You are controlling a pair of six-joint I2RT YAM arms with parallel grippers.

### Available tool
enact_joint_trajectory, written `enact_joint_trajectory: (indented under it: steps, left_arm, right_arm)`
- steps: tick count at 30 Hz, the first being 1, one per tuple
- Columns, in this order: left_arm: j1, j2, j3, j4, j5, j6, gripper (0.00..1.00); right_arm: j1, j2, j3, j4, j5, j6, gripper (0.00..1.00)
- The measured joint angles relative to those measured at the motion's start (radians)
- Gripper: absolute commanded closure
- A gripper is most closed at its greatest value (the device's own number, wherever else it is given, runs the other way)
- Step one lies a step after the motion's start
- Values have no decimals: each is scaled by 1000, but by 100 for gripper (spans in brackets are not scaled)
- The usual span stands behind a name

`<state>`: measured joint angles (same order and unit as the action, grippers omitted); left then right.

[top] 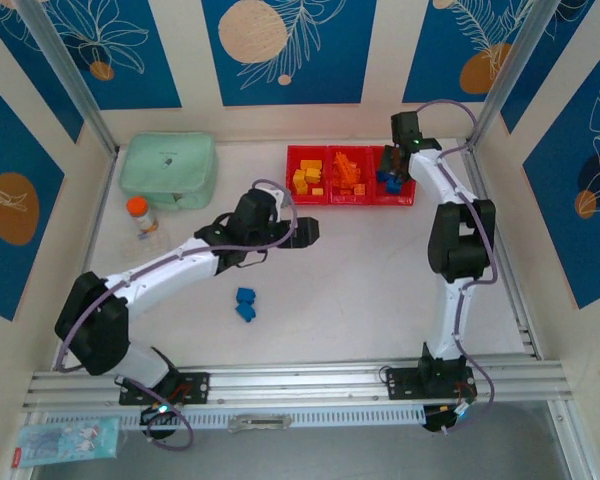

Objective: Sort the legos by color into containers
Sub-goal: Place the lego in the container, then pick up the lego from the bottom-center of the table.

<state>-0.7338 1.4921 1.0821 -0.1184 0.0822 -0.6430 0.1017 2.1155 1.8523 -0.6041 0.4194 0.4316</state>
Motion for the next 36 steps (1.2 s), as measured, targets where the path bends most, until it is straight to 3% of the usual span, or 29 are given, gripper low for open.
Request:
enact_joint_trajectory:
  steps: [9, 16, 23, 36]
  left_arm:
    - [0, 23, 31, 0, 1, 23, 1]
    - [0, 30, 34, -1, 4, 24, 1]
    - [4, -5, 29, -2, 3, 24, 1]
    - [20, -352, -185, -86, -50, 24, 1]
  right_arm:
    - [-23, 162, 228, -54, 0, -36, 40]
    - [-12, 155, 230, -68, 1, -51, 29]
    - [56, -5, 18, -43, 3, -46, 21]
    - [309, -394, -361, -14, -4, -25, 14]
